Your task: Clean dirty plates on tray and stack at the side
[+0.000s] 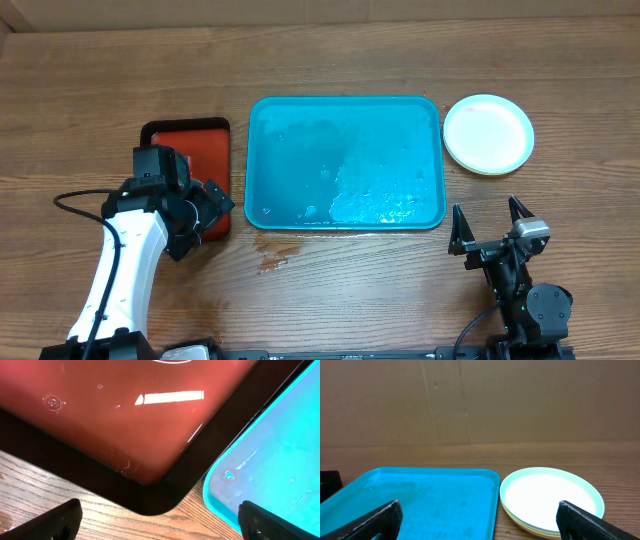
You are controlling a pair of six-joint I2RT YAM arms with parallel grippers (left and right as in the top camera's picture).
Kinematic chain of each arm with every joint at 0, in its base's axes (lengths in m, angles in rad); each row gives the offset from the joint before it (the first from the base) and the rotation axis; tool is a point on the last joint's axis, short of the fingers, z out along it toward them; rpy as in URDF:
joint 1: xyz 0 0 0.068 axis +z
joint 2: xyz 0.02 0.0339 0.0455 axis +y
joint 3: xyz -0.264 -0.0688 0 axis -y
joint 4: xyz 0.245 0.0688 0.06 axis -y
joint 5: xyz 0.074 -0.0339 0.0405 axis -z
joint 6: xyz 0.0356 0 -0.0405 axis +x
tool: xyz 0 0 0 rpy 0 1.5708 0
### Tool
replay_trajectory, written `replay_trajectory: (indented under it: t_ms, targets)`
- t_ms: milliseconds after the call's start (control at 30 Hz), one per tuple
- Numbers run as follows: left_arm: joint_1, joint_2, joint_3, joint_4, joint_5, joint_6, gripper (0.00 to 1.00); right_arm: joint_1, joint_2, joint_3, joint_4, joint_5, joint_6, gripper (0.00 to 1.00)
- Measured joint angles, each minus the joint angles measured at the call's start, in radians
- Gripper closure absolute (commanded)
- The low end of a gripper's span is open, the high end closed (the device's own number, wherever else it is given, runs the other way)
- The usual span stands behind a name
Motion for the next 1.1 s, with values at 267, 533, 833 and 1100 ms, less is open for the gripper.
replay_trajectory:
  t_ms: [267, 533, 833, 1100]
  targets:
    - [0.0, 0.0, 0.0, 0.0, 0.0, 0.0, 0.0, 0.0, 0.0, 0.0, 0.0, 0.0, -0.002, 0.0]
    - [0.0, 0.0, 0.0, 0.0, 0.0, 0.0, 0.0, 0.0, 0.0, 0.0, 0.001, 0.0, -0.003, 0.0]
    - [0.0, 0.0, 0.0, -0.001, 0.0, 0.0, 0.01, 0.0, 0.0, 0.0, 0.0, 0.0, -0.003, 0.0]
    - [0.0, -0.002, -0.002, 0.02, -0.035, 0.014, 0.0, 0.0, 0.0, 0.0, 0.0, 0.0, -0.002, 0.0]
